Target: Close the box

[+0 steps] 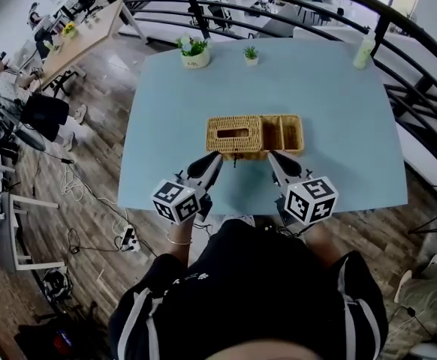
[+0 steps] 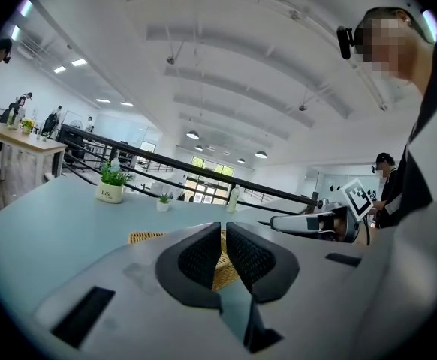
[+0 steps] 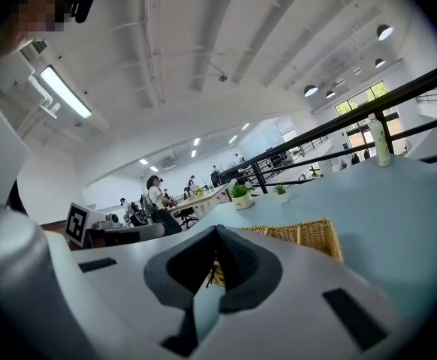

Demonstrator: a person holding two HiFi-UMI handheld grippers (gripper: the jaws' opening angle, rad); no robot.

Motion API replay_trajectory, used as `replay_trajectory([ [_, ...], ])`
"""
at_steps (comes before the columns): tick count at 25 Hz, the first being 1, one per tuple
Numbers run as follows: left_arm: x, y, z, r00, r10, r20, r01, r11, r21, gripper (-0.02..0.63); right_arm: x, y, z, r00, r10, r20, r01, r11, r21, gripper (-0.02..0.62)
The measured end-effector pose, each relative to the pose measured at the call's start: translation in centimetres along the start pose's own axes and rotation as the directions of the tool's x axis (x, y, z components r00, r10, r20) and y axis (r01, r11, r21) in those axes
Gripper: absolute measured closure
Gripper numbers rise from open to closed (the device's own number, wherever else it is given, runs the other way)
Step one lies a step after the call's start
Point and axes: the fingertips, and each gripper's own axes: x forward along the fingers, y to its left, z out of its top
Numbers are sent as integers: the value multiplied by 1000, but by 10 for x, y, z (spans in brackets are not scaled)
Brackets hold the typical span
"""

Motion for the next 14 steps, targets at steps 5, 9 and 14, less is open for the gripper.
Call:
replay_trajectory([
  [5, -1, -1, -2, 1000, 4, -4, -4, 1000, 1, 575, -2, 2, -1, 1000, 4, -2, -4, 1000, 4, 595],
  [9, -2, -2, -2, 1000, 9, 1, -9, 1000, 0, 575, -4, 2, -1, 1000, 5, 0, -5, 1000, 0, 595],
  [14, -3, -2, 0, 1000, 17, 7, -17, 1000, 1, 575, -4, 2, 1, 1000, 12, 2, -12, 1000, 1, 595],
])
